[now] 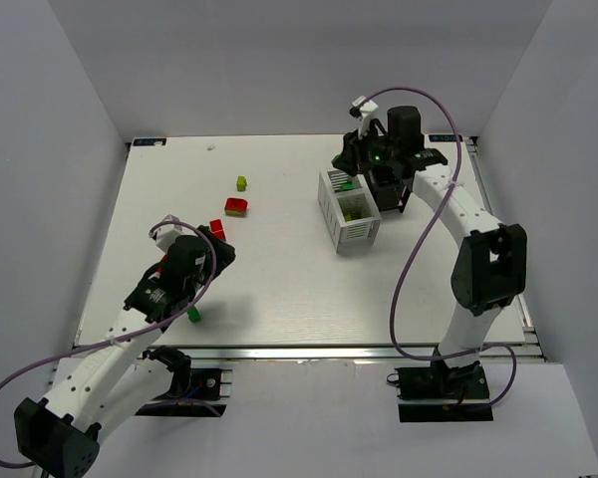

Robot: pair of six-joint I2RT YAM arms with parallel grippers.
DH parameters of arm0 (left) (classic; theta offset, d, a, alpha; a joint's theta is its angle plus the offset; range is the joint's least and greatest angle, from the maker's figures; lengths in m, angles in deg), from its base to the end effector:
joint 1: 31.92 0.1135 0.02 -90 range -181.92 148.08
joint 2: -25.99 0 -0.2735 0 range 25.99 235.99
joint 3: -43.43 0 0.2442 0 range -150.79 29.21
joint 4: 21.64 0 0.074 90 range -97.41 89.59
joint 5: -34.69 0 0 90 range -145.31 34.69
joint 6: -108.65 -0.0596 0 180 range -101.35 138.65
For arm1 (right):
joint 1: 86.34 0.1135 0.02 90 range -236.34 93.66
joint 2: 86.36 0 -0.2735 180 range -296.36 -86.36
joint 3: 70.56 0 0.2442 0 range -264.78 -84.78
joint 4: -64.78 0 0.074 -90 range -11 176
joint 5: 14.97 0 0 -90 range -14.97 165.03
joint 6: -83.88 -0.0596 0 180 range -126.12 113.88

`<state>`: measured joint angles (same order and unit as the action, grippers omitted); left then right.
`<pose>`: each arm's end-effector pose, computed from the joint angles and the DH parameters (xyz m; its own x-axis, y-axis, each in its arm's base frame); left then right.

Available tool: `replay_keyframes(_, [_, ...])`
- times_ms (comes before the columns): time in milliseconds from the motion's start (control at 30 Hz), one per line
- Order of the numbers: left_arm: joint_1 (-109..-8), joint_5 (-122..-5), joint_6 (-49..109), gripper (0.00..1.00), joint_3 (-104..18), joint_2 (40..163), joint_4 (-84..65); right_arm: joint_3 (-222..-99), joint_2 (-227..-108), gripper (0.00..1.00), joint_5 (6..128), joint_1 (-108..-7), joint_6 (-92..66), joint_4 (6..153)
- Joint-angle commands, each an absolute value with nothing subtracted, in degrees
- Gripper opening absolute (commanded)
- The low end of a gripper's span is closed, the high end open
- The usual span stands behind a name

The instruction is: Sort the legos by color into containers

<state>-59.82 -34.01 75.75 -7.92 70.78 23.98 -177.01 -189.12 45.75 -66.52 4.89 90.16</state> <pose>0.1596 -0.0600 0.2525 -0.4592 -0.6420 -0.6140 -0.3662 0.7665 -0.5276 0.4051 0.1770 0.3494 -0.2032 -0.2503 -0.9466 -0.7764 0.6303 0.0000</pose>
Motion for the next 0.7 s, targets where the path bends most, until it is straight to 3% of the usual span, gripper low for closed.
replay_keyframes(0, [-59.70,-35.09,76.66,0.88,-7.80,70.28,22.56,-178.38,-190.41,0.00,47.86,-67.27,0.48,90.34])
replay_keyframes(133, [-59.70,-35.62,77.19,0.89,-7.80,70.37,22.38,-179.44,-193.05,0.07,49.19,-67.44,-1.37,90.52])
replay_keyframes(333, [-59.70,-35.36,78.33,0.89,-9.72,72.13,22.73,-179.18,-195.60,0.29,50.16,-68.32,-2.16,89.81])
replay_keyframes(533, [-59.70,-34.04,78.42,0.92,-15.00,78.19,24.40,-179.35,-197.27,0.36,51.12,-69.81,-0.93,89.81])
replay_keyframes(667, [-59.70,-33.60,77.54,0.93,-18.86,82.76,24.93,-180.32,-197.80,0.56,50.25,-69.90,0.30,90.95])
